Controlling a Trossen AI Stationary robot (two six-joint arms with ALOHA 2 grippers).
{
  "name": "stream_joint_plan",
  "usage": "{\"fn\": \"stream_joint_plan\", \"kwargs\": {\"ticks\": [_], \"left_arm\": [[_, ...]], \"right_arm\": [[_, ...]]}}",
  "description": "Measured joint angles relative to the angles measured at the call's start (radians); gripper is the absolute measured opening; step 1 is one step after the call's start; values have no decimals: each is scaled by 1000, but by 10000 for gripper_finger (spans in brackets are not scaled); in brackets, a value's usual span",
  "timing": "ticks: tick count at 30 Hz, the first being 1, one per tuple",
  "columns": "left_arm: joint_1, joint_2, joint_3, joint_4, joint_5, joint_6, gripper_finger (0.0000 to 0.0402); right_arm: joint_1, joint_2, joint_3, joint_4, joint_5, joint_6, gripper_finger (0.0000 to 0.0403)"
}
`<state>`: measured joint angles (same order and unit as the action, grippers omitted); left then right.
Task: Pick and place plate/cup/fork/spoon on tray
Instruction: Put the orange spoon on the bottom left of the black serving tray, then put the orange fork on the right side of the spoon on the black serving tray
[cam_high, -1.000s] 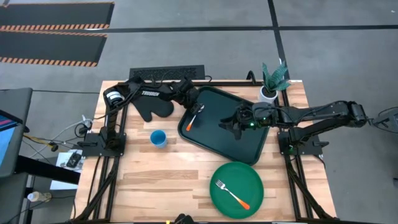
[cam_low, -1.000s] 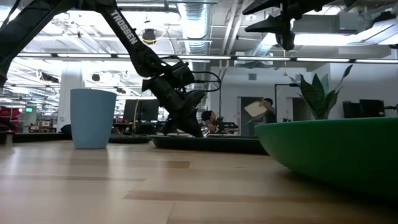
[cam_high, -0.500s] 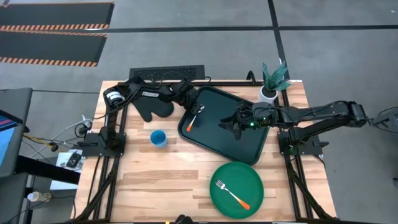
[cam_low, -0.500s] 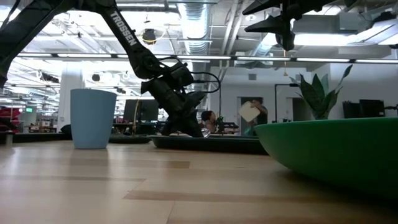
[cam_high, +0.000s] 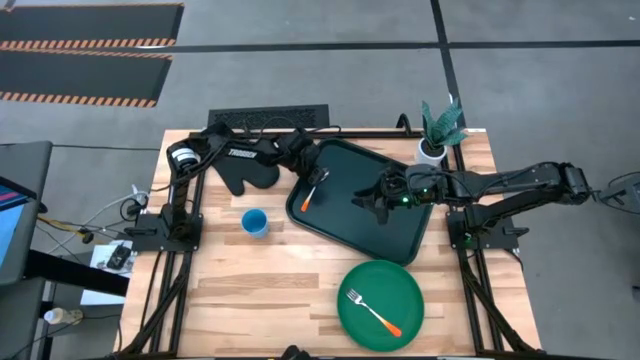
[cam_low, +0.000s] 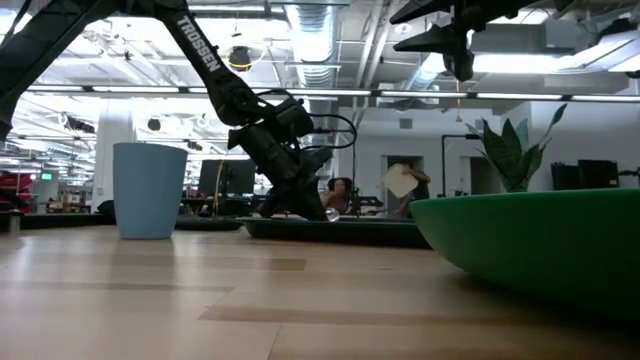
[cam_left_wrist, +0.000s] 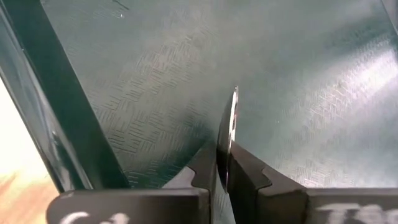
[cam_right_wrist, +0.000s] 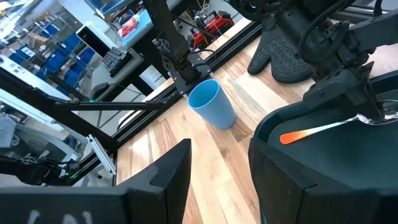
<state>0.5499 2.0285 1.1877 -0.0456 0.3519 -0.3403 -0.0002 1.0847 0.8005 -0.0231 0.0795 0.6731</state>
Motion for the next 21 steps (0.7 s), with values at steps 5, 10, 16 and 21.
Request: {"fn": "stream_joint_plan", "kwargs": {"ticks": [5,10,16,21], "left_arm": [[-2,0,0,0,1,15,39],[-18,-11,2,-5,-18,33,80],[-35,-16,2,-7,-48,34,128],[-34,-16,17,-40,-37,33,146]], "right_arm": [[0,0,0,0,0,0,184],[0,0,0,0,0,0,188],[0,0,0,0,0,0,188],[0,0,0,0,0,0,188]]}}
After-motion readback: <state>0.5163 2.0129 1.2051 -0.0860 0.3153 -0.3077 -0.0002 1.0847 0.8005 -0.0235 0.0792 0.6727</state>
